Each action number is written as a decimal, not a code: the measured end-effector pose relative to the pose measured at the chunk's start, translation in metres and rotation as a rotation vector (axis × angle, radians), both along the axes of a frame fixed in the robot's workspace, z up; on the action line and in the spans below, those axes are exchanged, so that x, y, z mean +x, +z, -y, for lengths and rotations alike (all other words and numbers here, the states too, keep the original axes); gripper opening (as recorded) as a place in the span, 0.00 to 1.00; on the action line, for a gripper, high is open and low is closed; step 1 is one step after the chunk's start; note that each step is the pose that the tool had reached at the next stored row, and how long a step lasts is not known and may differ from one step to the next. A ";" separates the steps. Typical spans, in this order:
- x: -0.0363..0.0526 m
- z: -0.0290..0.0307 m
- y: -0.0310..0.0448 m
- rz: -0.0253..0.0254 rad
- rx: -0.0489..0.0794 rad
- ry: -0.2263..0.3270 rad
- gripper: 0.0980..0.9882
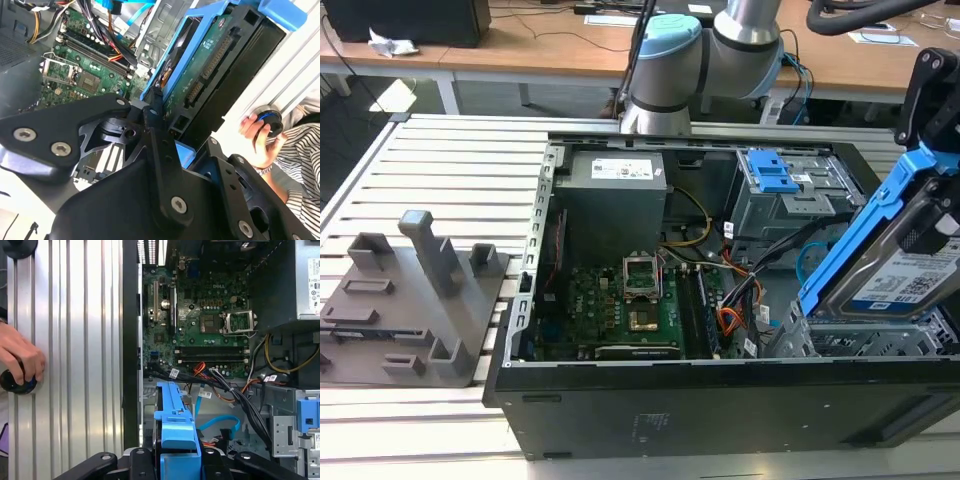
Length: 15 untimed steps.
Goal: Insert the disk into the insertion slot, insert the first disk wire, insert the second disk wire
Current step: 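Insert the disk into the insertion slot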
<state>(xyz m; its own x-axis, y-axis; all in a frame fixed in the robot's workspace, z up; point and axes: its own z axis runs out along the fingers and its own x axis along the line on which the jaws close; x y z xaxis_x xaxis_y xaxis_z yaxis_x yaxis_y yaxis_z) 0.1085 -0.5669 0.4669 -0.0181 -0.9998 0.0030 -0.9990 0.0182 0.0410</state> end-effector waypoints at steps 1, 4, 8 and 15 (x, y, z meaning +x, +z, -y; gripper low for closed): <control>0.0027 -0.0013 -0.0002 0.0000 0.000 0.000 0.30; 0.0105 -0.0060 -0.0038 -0.0007 0.002 0.000 0.30; 0.0136 -0.0072 -0.0104 -0.0025 0.009 0.001 0.30; 0.0167 -0.0141 -0.0179 -0.0028 0.021 0.017 0.30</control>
